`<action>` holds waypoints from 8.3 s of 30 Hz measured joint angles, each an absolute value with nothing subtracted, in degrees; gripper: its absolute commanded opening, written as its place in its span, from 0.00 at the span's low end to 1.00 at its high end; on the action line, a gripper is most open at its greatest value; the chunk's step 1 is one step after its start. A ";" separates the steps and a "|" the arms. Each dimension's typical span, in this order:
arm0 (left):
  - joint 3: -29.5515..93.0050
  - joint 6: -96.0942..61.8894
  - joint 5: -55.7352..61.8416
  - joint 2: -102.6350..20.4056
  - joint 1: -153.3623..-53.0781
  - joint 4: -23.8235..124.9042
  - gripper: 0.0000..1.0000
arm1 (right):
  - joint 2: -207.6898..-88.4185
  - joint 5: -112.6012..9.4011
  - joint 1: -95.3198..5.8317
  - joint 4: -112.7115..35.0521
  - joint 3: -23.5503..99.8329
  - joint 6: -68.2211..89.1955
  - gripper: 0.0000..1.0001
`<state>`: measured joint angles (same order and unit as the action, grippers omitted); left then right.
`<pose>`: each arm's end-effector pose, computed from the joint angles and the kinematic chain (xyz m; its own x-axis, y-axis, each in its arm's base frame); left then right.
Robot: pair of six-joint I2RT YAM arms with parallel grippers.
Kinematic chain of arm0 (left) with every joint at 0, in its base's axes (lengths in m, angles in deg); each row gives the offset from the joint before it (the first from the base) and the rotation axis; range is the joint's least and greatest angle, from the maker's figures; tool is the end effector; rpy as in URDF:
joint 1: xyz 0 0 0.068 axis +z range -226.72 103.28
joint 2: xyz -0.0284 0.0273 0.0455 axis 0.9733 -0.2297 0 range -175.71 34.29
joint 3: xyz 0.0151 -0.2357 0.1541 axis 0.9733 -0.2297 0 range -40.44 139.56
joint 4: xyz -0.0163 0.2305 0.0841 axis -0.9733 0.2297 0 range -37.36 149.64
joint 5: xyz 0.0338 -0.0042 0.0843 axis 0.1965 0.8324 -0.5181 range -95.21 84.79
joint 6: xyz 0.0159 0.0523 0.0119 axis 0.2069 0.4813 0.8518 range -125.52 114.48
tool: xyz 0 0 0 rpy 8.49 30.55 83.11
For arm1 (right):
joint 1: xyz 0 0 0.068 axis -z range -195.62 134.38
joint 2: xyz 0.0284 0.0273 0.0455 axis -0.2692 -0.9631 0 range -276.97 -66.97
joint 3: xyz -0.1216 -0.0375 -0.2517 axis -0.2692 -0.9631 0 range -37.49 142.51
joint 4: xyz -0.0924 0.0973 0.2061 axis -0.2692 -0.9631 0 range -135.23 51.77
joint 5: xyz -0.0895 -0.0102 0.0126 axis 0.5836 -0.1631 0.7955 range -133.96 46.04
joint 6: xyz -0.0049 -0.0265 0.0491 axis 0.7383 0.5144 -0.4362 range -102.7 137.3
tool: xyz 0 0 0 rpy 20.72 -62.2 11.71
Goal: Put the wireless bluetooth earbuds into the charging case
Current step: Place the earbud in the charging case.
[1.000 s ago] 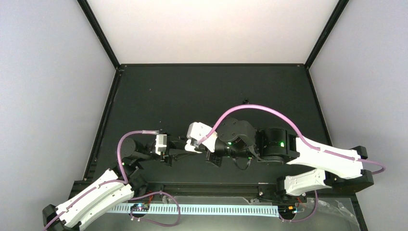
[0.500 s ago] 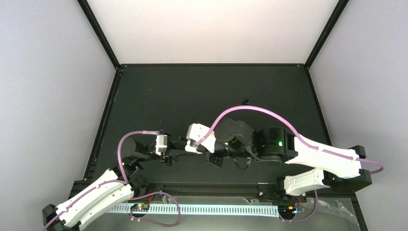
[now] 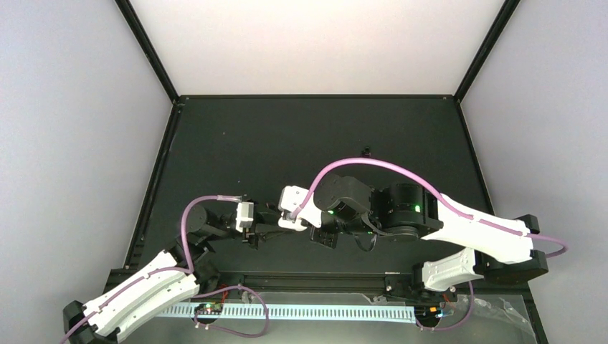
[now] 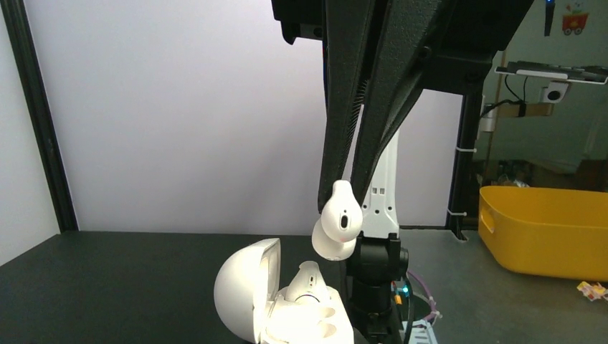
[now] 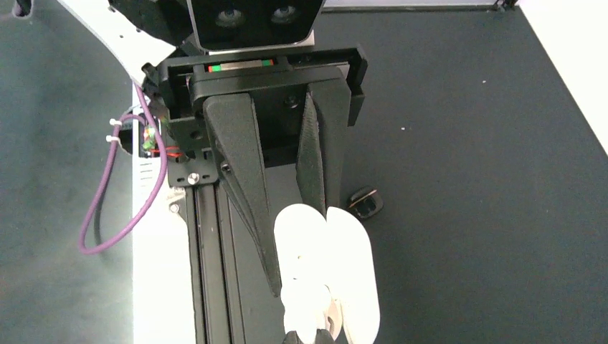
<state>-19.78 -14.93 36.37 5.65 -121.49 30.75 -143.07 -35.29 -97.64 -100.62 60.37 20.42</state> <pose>0.0632 -0.0987 0.2971 0.0076 -0.1797 -0.9837 0.9988 0.0487 -0.0012 0.0376 0.2263 0.4464 -0.0378 -0.6574 -0.7526 -0.9666 0.2150 -0.1393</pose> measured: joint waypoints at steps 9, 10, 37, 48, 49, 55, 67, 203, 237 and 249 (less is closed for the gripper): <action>-19.14 -13.53 36.16 4.10 -122.61 32.79 0.02 | -143.88 -35.49 -97.64 -102.79 60.87 20.37 0.01; -19.14 -13.42 36.16 3.96 -122.74 32.87 0.02 | -143.88 -35.51 -97.64 -102.81 61.03 20.37 0.01; -19.12 -12.97 35.94 3.05 -124.40 33.77 0.02 | -147.09 -36.19 -97.64 -102.79 61.22 20.18 0.01; -19.12 -12.92 35.96 3.18 -124.86 33.88 0.02 | -147.26 -35.69 -97.64 -102.79 60.50 20.04 0.01; -19.12 -12.92 35.96 3.18 -124.90 34.03 0.02 | -147.35 -35.51 -97.64 -102.77 60.37 19.98 0.01; -19.12 -12.72 35.92 3.18 -125.23 34.69 0.02 | -147.75 -35.34 -97.64 -102.75 59.96 19.94 0.01; -19.12 -12.31 35.48 3.18 -125.58 37.27 0.02 | -149.60 -35.21 -97.68 -103.84 59.98 19.85 0.01; -18.05 -15.59 33.10 8.82 -127.59 32.13 0.02 | -129.65 -29.63 -93.57 -84.58 42.16 3.19 0.96; -18.05 -16.66 32.00 9.95 -127.61 31.08 0.02 | -126.44 -29.83 -93.31 -84.34 44.24 3.19 0.94; -18.05 -18.34 32.07 9.95 -127.61 28.98 0.02 | -127.09 -25.11 -88.24 -82.11 42.47 -0.48 0.90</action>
<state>-18.05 -18.34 32.07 9.95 -127.61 28.98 -127.09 -25.11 -88.24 -82.11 42.47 -0.48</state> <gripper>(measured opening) 0.220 0.903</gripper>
